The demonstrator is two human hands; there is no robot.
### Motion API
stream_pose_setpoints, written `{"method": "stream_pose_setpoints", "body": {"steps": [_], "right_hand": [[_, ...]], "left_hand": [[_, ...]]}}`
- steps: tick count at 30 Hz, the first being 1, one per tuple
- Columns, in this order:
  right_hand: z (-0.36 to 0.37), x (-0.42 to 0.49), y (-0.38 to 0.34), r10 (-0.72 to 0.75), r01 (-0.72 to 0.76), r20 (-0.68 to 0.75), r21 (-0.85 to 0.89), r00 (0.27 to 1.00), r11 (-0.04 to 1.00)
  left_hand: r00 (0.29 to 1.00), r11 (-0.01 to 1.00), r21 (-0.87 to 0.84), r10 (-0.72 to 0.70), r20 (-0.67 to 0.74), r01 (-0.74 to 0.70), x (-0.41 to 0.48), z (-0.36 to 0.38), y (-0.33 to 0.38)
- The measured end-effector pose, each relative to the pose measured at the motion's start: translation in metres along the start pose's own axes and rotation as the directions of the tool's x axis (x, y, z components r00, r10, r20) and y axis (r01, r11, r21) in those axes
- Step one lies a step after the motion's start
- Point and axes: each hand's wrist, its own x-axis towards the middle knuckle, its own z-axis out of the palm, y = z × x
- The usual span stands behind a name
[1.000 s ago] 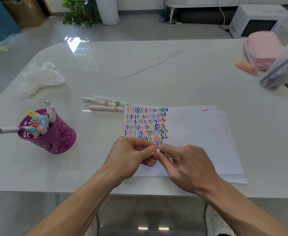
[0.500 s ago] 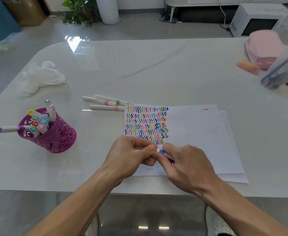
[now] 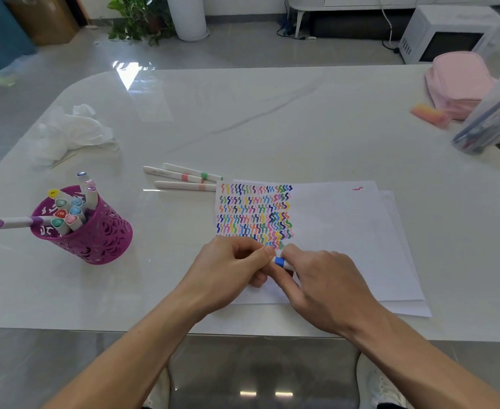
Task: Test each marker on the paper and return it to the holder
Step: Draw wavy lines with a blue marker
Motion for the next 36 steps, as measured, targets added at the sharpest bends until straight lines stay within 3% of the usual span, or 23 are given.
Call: {"method": "stream_pose_setpoints", "body": {"steps": [3, 7, 20, 31, 36], "right_hand": [[0.001, 0.000, 0.002, -0.053, 0.051, 0.037, 0.058, 0.998, 0.997], [0.004, 0.000, 0.006, -0.109, 0.108, 0.024, 0.049, 0.994, 0.993], [0.004, -0.001, 0.001, -0.060, 0.058, -0.072, -0.031, 0.996, 0.998], [-0.001, -0.004, -0.003, 0.020, -0.021, -0.012, -0.041, 1.000, 0.999], [-0.009, 0.000, -0.001, 0.045, -0.046, 0.002, 0.015, 0.999, 0.999]], "left_hand": [[0.993, 0.968, 0.222, 0.121, -0.016, -0.114, -0.002, 0.003, -0.001], [0.986, 0.942, 0.296, 0.165, -0.006, -0.156, -0.001, 0.002, -0.001], [0.999, 0.997, 0.053, 0.048, -0.024, -0.047, 0.000, 0.003, 0.000], [0.999, 0.999, 0.048, 0.009, -0.053, -0.006, -0.001, 0.006, 0.000], [0.998, 0.999, -0.035, 0.004, -0.065, -0.006, -0.001, 0.003, 0.001]]}}
